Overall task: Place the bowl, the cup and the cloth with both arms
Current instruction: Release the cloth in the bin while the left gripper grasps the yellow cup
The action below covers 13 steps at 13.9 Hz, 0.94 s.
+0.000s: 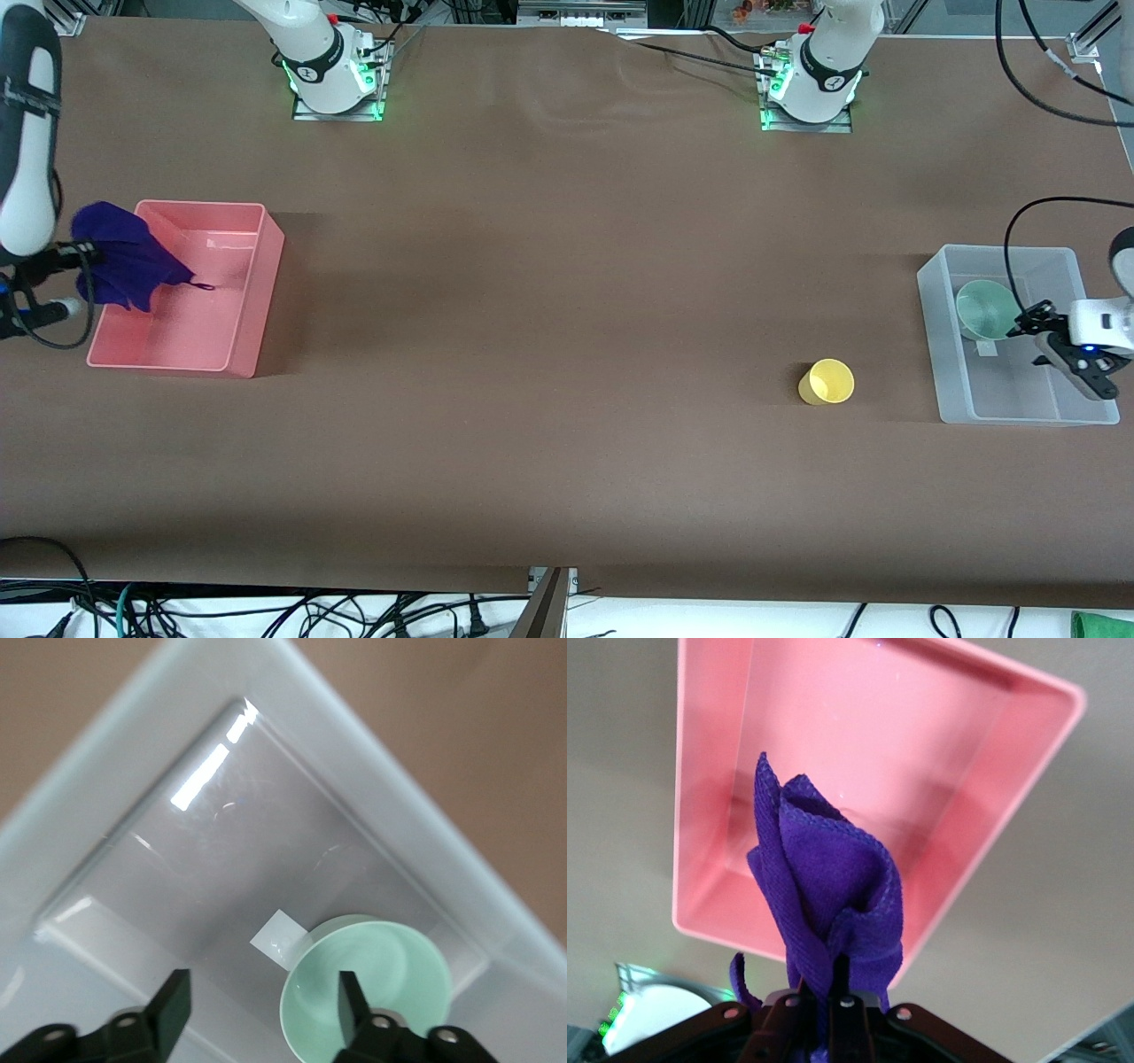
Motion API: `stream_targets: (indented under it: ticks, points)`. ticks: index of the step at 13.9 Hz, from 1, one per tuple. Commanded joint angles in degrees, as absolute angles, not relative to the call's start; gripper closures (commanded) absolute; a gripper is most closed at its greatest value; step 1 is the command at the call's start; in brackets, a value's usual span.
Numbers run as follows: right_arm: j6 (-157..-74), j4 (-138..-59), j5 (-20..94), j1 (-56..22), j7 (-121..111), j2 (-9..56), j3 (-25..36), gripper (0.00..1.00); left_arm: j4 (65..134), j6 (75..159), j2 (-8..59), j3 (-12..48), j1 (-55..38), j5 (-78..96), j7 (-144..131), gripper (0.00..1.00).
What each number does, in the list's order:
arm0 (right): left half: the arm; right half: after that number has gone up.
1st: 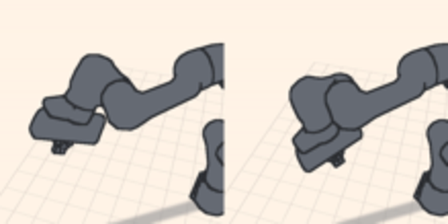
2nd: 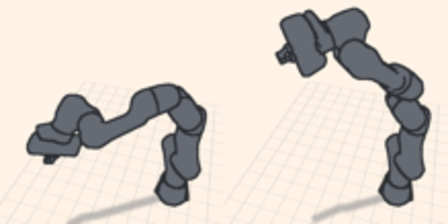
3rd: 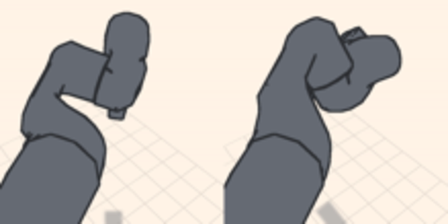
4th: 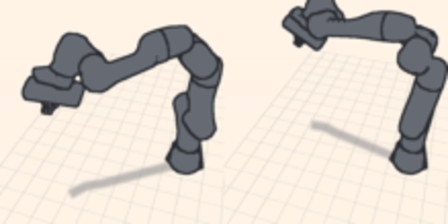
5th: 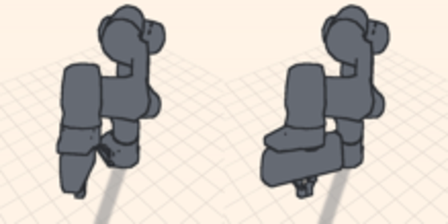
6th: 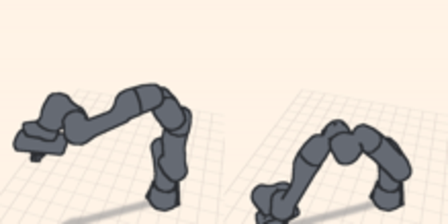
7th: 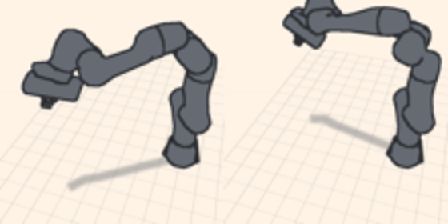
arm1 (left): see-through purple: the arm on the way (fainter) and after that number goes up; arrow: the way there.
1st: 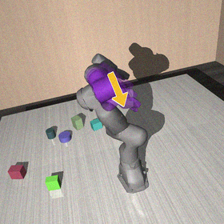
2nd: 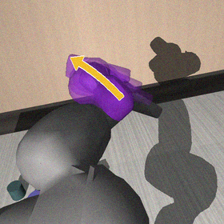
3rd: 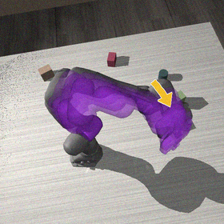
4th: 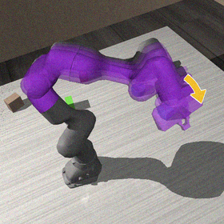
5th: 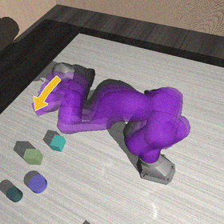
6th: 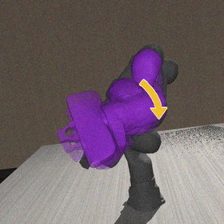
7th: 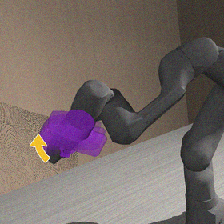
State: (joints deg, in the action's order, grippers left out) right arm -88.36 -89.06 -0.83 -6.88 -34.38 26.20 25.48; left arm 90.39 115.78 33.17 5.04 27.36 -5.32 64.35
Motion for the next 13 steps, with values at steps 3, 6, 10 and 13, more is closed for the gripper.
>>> stream_targets:
  ticks: [3,6,10,13]
  points:
    - [-92.3,-92.4,0.5,-7.4,-31.0,26.4,25.1,0.02,85.2,106.2,32.4,5.6,19.2,-0.1,36.3,0.00]
    - [-92.0,-89.9,2.8,-7.4,-31.1,26.7,25.1,0.00,84.7,107.3,33.9,5.6,12.1,5.1,17.3,0.00]
    - [-91.8,-87.5,2.7,-9.0,-30.4,20.0,19.7,0.00,85.1,117.7,38.5,5.5,7.6,6.2,9.0,0.00]
    - [-92.5,-87.5,2.1,-8.9,-30.4,15.4,15.0,0.00,85.9,121.4,41.6,5.5,6.2,9.8,7.2,0.08]
